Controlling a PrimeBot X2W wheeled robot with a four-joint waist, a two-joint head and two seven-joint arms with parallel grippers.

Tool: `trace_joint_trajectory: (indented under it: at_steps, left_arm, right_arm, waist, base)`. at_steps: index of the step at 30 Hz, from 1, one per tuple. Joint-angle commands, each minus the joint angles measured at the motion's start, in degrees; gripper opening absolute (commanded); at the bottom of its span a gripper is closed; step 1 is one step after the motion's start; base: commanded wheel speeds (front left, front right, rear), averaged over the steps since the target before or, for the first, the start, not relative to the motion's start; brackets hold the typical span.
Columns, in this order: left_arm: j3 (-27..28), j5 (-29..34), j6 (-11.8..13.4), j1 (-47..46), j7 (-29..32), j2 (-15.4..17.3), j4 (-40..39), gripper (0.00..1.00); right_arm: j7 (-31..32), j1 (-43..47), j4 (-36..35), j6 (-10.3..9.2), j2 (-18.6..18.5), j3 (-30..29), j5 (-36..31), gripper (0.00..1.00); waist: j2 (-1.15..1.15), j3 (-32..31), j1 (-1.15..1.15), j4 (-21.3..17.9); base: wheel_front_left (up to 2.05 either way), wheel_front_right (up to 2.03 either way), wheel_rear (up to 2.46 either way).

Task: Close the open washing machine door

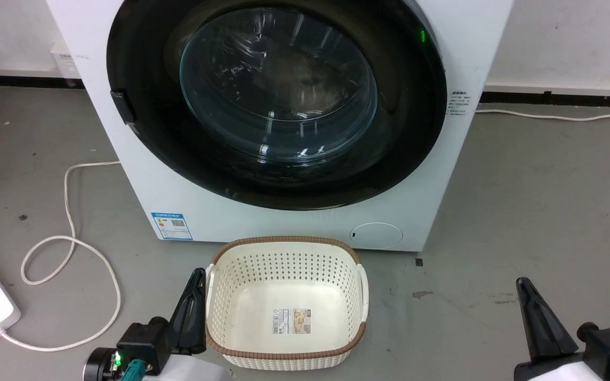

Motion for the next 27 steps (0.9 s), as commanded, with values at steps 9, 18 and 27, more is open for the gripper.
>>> trace_joint_trajectory:
  at_steps: [9, 18, 27]
  left_arm:
    - [0.6, 0.8, 0.1, -0.1, 1.1, 0.0, -0.5, 0.00]
    - [1.1, 1.4, 0.1, -0.1, 2.3, 0.0, -0.9, 0.00]
    - [1.6, 2.1, 0.2, -0.2, 3.5, 0.0, -1.3, 0.00]
  right_arm:
    - [1.1, -0.3, -0.5, 0.00, 0.2, 0.3, -0.5, 0.00]
    - [2.3, -0.6, -0.9, -0.01, 0.4, 0.6, -0.9, 0.00]
    - [3.4, -0.9, -1.4, -0.01, 0.6, 0.9, -1.3, 0.00]
  waist:
    - [0.00, 0.0, 0.00, 0.3]
    - [0.00, -0.1, 0.00, 0.6]
    - [0.00, -0.2, 0.00, 0.9]
  base:
    - [0.00, 0.00, 0.00]
    - [0.00, 0.00, 0.00]
    - [0.00, 0.00, 0.00]
